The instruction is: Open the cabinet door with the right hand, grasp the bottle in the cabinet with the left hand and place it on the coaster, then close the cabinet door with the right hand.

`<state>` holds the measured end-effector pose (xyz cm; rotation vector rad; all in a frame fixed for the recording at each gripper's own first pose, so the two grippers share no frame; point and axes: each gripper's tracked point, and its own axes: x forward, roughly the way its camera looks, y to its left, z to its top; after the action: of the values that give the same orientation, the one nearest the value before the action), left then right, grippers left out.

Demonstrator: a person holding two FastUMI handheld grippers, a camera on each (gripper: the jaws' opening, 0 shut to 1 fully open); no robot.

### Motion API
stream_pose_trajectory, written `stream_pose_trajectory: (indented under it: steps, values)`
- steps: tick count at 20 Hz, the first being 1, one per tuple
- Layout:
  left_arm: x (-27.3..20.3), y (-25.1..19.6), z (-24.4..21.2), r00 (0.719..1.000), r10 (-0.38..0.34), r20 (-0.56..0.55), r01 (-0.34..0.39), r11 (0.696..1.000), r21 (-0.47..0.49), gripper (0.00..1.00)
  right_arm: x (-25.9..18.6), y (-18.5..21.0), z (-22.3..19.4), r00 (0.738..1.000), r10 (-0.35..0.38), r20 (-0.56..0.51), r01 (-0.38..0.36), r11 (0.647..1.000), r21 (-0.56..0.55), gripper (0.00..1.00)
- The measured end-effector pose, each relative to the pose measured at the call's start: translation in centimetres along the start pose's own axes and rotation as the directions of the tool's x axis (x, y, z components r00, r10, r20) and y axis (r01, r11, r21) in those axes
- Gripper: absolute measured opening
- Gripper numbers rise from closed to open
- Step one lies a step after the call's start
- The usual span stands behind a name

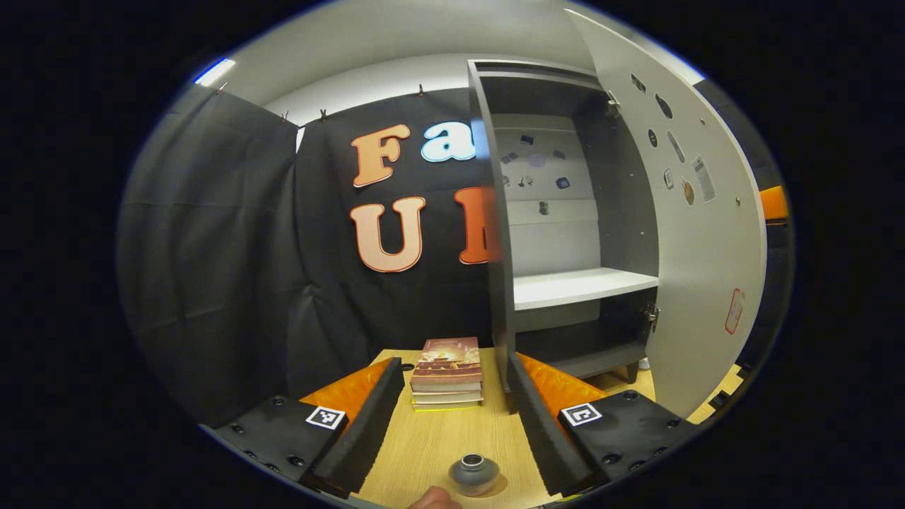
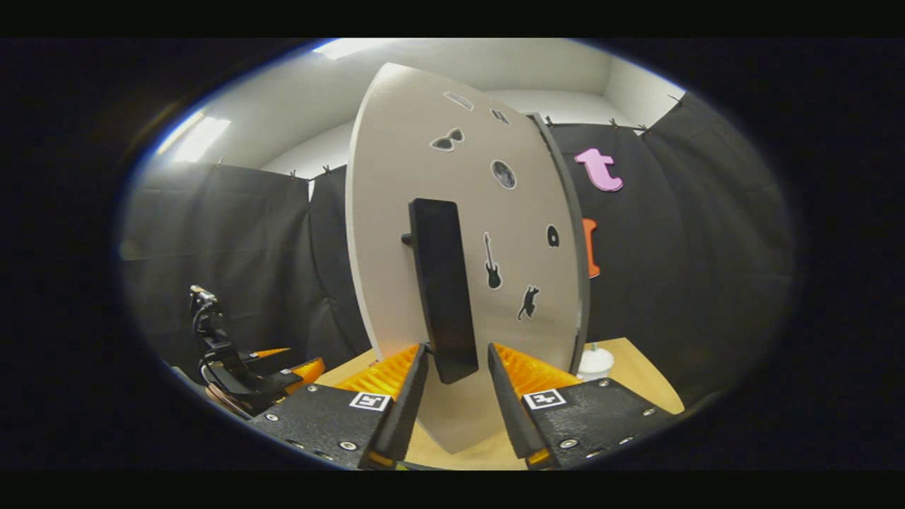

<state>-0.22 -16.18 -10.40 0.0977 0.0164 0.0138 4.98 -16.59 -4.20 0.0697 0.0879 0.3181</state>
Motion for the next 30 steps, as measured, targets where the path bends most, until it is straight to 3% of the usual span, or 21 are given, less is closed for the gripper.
stream_pose_trajectory:
  steps: [4,13,24,30]
  values:
    - [1.3,2.6,-0.1,0.999,0.042,-0.002,-0.042,0.999,-0.019,0.95,4.5,2.7,-0.9,0.998,0.059,0.011,-0.059,0.998,0.011,0.60]
    - [5.0,7.1,0.3,0.996,0.092,0.008,-0.092,0.994,-0.065,0.95,12.7,5.3,-1.9,0.995,0.097,0.034,-0.096,0.995,-0.033,0.76]
    - [8.5,9.1,-0.9,0.997,0.075,-0.027,-0.077,0.994,-0.078,0.95,18.7,3.6,-3.4,0.993,-0.064,0.095,0.069,0.996,-0.054,0.84]
    - [9.1,9.4,-1.4,0.996,0.074,-0.042,-0.078,0.993,-0.091,0.95,19.5,3.1,-3.4,0.987,-0.109,0.115,0.116,0.991,-0.061,0.85]
